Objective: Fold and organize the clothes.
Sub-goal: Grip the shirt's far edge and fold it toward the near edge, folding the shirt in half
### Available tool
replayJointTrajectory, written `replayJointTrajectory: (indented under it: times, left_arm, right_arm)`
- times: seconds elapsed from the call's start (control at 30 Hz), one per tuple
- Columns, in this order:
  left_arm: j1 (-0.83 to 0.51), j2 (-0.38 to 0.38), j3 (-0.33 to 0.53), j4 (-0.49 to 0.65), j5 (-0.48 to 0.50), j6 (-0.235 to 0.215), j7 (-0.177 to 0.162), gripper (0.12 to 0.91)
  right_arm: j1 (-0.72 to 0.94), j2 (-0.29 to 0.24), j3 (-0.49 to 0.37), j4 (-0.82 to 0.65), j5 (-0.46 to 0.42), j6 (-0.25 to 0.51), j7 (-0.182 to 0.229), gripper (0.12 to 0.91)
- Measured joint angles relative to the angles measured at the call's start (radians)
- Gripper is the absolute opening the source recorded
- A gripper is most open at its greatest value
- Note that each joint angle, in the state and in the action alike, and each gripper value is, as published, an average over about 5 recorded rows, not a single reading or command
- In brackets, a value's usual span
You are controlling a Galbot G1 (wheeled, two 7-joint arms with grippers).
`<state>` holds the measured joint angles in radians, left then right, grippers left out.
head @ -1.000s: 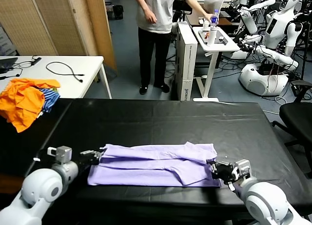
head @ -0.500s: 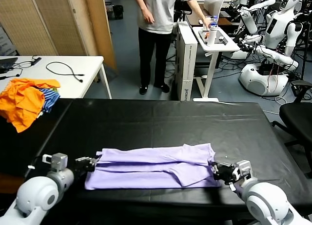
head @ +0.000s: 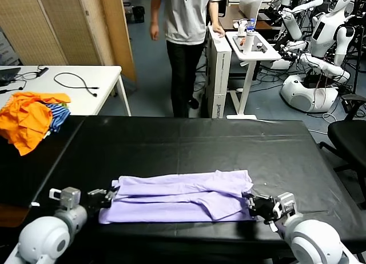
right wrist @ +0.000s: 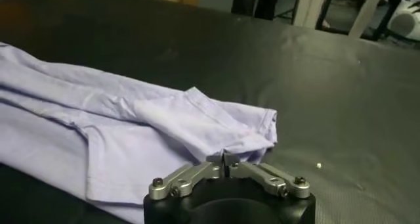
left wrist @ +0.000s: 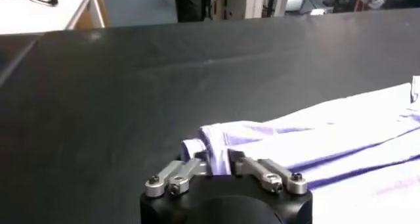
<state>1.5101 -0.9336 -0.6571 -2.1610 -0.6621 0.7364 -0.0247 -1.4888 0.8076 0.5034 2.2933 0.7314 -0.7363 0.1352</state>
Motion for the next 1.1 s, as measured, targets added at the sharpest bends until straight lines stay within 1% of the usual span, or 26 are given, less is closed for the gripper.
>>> replayJointTrajectory:
  times: [0.07, 0.1, 0.13, 0.17, 0.2, 0.27, 0.33, 0.47, 0.6, 0.83, 1.1]
  left_arm:
    - [0.011, -0.002, -0.015, -0.013, -0.006, 0.000, -0.004, 0.767]
    - [0.015, -0.003, -0.022, -0.017, -0.010, 0.000, -0.005, 0.821]
    - [0.016, -0.004, -0.028, -0.019, -0.017, 0.000, -0.008, 0.857]
    - [0.014, -0.008, -0.032, -0.019, -0.026, 0.000, -0.013, 0.875]
    - [0.008, -0.012, -0.035, -0.017, -0.034, 0.000, -0.019, 0.894]
    - [-0.013, -0.023, -0.034, -0.009, -0.047, 0.000, -0.031, 0.903]
    - [-0.043, -0.035, -0.027, 0.007, -0.050, 0.000, -0.035, 0.906]
    - [-0.111, -0.060, -0.005, 0.051, -0.038, 0.000, -0.033, 0.907]
    - [-0.161, -0.079, 0.021, 0.102, -0.028, 0.000, -0.029, 0.907]
    - [-0.213, -0.085, 0.055, 0.166, -0.031, 0.000, -0.027, 0.907]
    - [-0.220, -0.084, 0.067, 0.206, -0.032, 0.000, -0.021, 0.899]
  right_arm:
    - [0.008, 0.011, 0.014, 0.007, 0.015, 0.000, 0.005, 0.781]
    - [0.015, 0.019, 0.019, 0.007, 0.020, 0.000, 0.007, 0.826]
    - [0.026, 0.028, 0.022, 0.002, 0.022, 0.000, 0.008, 0.854]
    - [0.038, 0.037, 0.022, -0.006, 0.021, 0.000, 0.008, 0.884]
    - [0.052, 0.047, 0.021, -0.017, 0.017, 0.000, 0.008, 0.895]
    - [0.085, 0.069, 0.015, -0.048, 0.007, 0.000, 0.008, 0.904]
    - [0.119, 0.091, 0.006, -0.086, -0.008, 0.000, 0.007, 0.906]
    - [0.183, 0.133, -0.018, -0.168, -0.031, 0.000, 0.007, 0.907]
    - [0.232, 0.165, -0.037, -0.236, -0.037, 0.000, 0.007, 0.907]
    - [0.280, 0.201, -0.057, -0.312, -0.039, 0.000, 0.008, 0.907]
    - [0.299, 0.226, -0.069, -0.362, -0.051, 0.000, 0.007, 0.907]
